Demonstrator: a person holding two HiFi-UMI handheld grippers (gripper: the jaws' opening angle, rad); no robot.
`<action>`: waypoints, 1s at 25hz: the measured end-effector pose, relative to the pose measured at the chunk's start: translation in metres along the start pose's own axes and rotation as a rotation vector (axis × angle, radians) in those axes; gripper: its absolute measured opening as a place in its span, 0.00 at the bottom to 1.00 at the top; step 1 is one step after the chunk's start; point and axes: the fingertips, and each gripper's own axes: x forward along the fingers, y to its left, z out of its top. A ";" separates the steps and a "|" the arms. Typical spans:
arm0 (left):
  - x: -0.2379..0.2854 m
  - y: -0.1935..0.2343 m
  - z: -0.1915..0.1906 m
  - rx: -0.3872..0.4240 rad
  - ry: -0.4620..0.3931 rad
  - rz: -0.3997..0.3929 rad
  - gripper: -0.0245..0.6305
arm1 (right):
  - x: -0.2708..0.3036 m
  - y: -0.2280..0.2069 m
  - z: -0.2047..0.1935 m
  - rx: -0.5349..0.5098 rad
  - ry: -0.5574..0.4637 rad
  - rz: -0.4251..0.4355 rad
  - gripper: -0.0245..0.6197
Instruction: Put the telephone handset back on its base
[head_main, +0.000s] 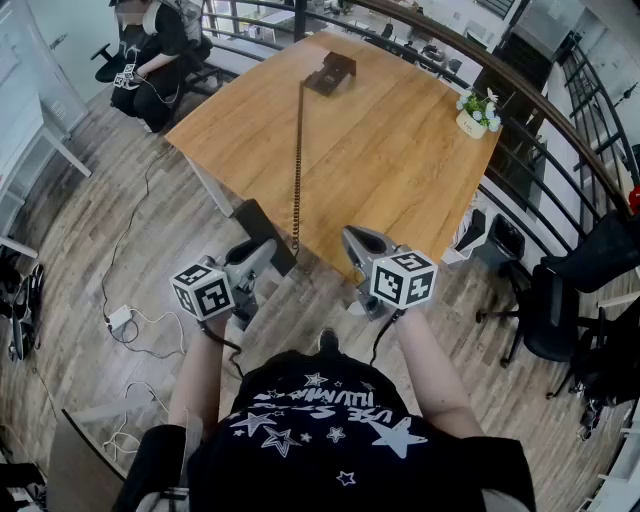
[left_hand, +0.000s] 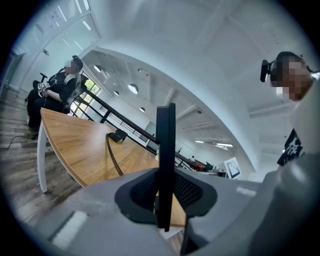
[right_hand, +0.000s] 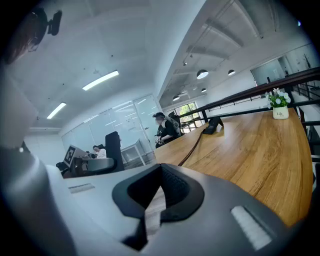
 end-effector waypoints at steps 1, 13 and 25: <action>-0.001 0.001 0.001 0.000 -0.002 -0.001 0.17 | 0.000 0.001 0.000 -0.001 0.000 -0.001 0.04; -0.018 0.004 -0.002 -0.001 0.006 -0.015 0.17 | 0.007 0.019 -0.005 -0.019 0.006 -0.007 0.04; -0.044 0.025 0.002 0.005 0.019 -0.022 0.17 | 0.029 0.034 -0.018 -0.020 0.019 -0.029 0.04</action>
